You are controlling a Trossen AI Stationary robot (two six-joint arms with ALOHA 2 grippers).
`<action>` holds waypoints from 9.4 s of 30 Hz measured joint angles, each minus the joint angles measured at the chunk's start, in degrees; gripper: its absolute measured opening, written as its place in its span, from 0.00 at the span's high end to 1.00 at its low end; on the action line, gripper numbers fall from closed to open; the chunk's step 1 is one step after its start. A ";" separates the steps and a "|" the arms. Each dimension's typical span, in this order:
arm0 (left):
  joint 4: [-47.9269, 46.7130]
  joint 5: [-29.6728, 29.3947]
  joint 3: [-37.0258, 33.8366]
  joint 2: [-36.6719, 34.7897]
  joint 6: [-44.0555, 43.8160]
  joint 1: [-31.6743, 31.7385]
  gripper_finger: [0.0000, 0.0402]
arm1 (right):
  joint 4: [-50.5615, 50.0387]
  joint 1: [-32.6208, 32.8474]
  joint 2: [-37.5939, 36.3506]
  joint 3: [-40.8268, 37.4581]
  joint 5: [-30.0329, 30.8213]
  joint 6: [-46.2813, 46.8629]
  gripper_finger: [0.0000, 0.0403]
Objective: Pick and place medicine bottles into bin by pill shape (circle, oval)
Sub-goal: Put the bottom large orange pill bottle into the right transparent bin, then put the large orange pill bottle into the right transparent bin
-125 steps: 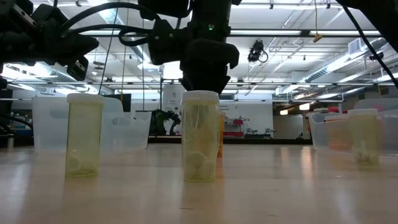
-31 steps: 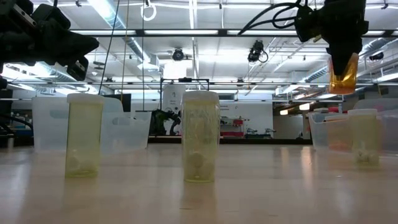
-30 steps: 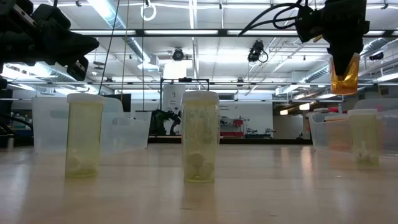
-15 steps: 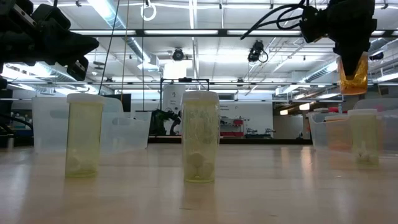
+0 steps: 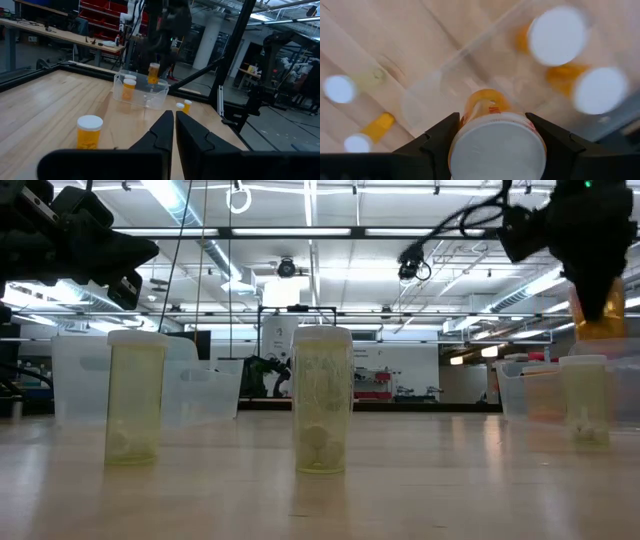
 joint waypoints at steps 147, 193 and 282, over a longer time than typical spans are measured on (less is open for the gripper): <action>0.00 0.01 0.00 0.02 -0.01 -0.01 0.94 | 0.03 -3.67 8.69 10.53 2.79 -3.50 0.37; 0.00 -0.01 0.01 0.00 -0.02 0.00 0.92 | -0.40 -18.20 52.23 65.90 4.89 -50.85 0.37; -0.03 0.01 0.01 0.02 0.00 -0.01 0.91 | -3.61 -16.31 46.71 56.64 5.28 -48.16 0.47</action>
